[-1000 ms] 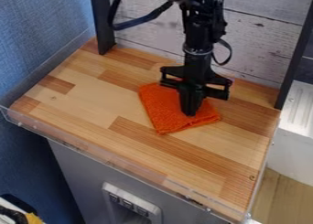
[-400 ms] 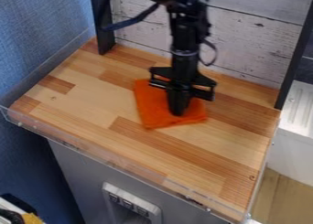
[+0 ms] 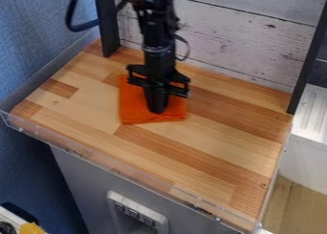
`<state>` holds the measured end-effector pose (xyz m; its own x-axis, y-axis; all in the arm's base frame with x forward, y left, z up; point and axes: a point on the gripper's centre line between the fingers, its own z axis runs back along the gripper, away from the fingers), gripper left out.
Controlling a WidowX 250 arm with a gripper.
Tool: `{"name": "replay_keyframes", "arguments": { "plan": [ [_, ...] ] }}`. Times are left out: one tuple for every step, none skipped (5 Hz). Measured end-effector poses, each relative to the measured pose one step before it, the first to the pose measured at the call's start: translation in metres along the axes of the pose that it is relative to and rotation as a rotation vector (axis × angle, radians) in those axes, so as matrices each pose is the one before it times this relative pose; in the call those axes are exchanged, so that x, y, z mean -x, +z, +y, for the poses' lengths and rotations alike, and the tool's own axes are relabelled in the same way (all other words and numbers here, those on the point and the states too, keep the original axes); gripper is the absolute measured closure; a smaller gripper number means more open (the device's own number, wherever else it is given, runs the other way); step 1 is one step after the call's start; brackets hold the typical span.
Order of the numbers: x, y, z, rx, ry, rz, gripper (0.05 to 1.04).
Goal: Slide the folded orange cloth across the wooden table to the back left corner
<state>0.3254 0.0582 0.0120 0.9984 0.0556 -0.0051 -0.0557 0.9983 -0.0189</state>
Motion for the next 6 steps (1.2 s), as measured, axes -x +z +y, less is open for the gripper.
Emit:
{"name": "replay_keyframes", "arguments": {
  "plan": [
    [0.00333, -0.00028, 0.02375, 0.0026, -0.015, -0.0019, 1.024],
    [-0.00443, -0.00071, 0.02182, 0.0004, -0.0188, -0.0014, 1.025],
    [-0.00049, 0.00236, 0.01831, -0.006, -0.0111, -0.0004, 1.025],
    [-0.00504, 0.00006, 0.01413, -0.0027, -0.0045, 0.0023, 1.024],
    [-0.00485, 0.00156, 0.01176, -0.0105, -0.0084, -0.0056, 1.007],
    [-0.00006, 0.00598, 0.00675, -0.0043, -0.0035, 0.0155, 0.863]
  ]
}}
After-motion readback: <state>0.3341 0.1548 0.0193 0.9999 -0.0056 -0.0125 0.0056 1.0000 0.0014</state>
